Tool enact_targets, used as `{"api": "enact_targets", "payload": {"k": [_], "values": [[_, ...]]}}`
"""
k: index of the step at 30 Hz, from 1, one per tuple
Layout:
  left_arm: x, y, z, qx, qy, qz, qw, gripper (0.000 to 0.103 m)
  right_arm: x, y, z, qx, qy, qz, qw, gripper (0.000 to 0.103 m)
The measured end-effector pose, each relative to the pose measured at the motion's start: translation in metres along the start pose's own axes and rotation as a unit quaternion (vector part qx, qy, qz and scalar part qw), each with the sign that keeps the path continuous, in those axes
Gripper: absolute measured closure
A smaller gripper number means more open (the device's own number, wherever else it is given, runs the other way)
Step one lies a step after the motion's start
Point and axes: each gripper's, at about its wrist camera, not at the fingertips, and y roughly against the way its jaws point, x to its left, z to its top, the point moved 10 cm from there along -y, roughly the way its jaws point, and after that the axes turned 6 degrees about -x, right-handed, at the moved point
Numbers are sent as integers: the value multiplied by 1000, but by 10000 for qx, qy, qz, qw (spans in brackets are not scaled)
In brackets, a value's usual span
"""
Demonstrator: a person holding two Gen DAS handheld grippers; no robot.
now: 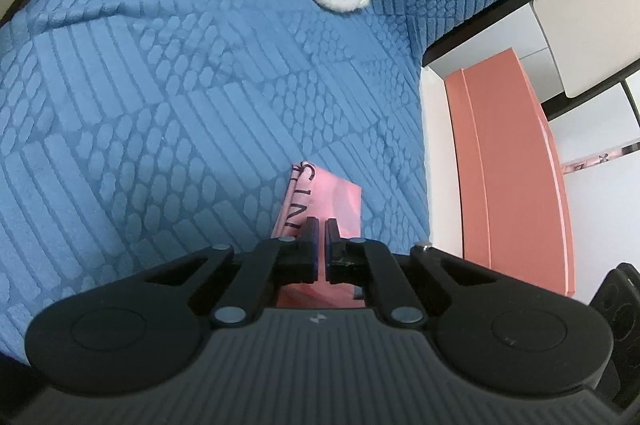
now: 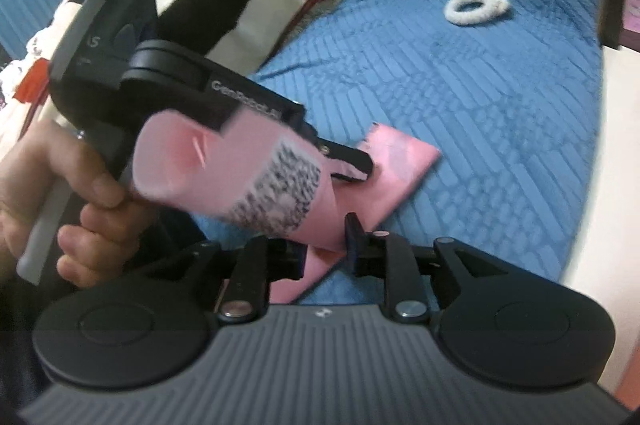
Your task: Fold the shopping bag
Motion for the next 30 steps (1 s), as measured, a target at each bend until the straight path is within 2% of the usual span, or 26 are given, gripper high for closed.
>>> {"api": "enact_targets", "payload": {"k": [3, 5, 10, 13, 19, 22, 30], "values": [[-2, 0, 0, -14, -108, 58, 9999, 97, -7, 10, -11, 234, 9, -162, 9996, 74], [-4, 0, -1, -15, -125, 72, 9999, 97, -15, 19, -14, 237, -7, -366, 9990, 74], [-4, 1, -1, -43, -193, 126, 9997, 97, -33, 32, 2, -210, -312, -661, 9971, 74], [-5, 0, -1, -66, -252, 163, 9995, 97, -27, 22, 13, -344, -295, -516, 9976, 74], [-5, 1, -1, -96, -278, 200, 9994, 97, -10, -9, 22, -293, 1, -305, 9991, 74], [-5, 3, 0, -140, -270, 238, 9993, 97, -11, -22, 21, -168, 89, -353, 9992, 76], [-1, 25, 1, -377, -208, 385, 9983, 97, -15, -30, 19, -115, -165, -300, 9993, 77]]}}
